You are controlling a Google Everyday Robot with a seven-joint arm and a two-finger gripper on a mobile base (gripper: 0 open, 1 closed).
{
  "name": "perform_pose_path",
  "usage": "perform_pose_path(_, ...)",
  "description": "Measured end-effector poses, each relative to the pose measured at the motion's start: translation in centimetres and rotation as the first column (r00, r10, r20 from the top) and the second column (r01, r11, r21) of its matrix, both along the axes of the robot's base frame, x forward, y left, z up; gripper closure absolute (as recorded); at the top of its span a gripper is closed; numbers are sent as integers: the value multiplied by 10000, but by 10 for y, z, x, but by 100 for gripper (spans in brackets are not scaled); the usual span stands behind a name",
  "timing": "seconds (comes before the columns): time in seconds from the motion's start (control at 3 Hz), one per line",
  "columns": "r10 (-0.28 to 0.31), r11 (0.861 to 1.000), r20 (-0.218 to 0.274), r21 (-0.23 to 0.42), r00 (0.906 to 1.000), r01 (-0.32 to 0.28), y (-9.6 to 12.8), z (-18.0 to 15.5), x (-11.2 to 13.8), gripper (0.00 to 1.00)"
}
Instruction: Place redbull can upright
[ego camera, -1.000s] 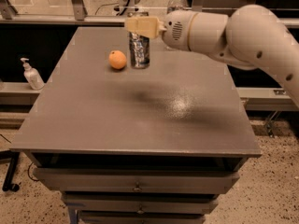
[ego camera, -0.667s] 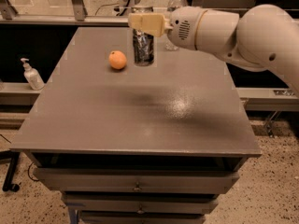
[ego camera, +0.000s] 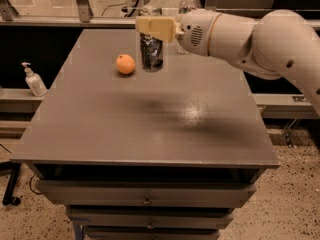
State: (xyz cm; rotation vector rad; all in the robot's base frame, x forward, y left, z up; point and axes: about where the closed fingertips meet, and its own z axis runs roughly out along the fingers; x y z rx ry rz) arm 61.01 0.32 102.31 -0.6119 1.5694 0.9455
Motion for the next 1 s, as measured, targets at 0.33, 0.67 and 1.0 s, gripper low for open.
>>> perform_pose_path(0.33, 1528, 9869, 1230, 329, 9806, -1579, 11, -7, -8, 100)
perform_pose_path(0.67, 3083, 9511, 2784, -1086, 9096, -2891, 24, -36, -26, 100)
perform_pose_path(1.0, 3047, 9524, 2744, -926, 9121, -2904, 28, -42, -27, 100)
